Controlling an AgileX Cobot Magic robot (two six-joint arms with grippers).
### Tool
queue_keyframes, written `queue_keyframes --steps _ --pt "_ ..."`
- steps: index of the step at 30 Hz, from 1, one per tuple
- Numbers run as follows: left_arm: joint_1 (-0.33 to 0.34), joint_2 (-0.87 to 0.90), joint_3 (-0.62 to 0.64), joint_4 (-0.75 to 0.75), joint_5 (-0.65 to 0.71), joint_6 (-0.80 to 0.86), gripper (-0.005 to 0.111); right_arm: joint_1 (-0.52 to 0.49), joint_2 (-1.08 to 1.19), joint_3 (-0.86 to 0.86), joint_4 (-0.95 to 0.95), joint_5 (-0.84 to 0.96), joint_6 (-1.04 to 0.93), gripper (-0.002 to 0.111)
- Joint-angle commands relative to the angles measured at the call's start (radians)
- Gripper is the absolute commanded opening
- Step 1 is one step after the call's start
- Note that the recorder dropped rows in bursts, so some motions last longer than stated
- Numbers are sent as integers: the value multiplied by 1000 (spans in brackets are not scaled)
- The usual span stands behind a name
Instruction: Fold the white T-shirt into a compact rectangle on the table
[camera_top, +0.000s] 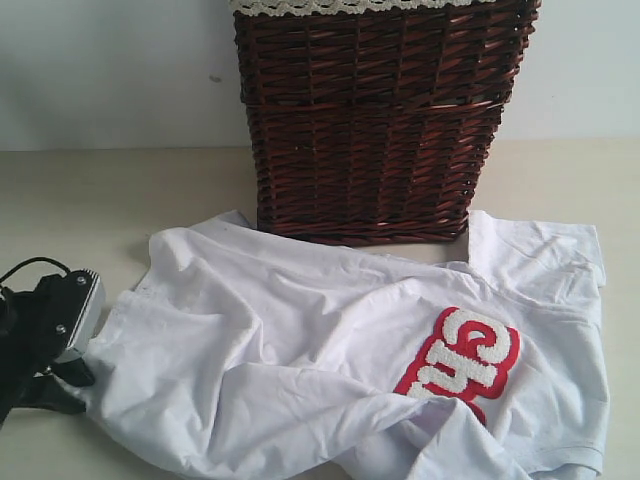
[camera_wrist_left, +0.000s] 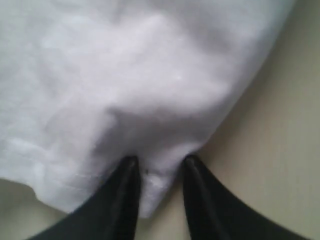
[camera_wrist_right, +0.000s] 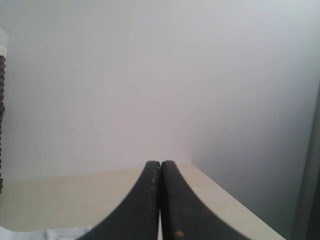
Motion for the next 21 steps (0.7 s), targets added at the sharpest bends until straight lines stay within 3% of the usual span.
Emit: queue_keyframes --steps 1,6,11,18,21 --pt "-33 42 9 -23 -47 2 1 2 2 4 -5 1 -1 0" --pt "-5 -22 9 124 -18 -9 0 2 2 4 -5 1 -1 0" --pt "48 -103 9 349 242 -10 0 2 2 4 -5 1 -1 0" --pt "64 -175 9 367 645 -10 0 2 2 4 -5 1 -1 0" --pt "64 -179 9 367 660 -10 0 2 2 4 -5 1 -1 0"
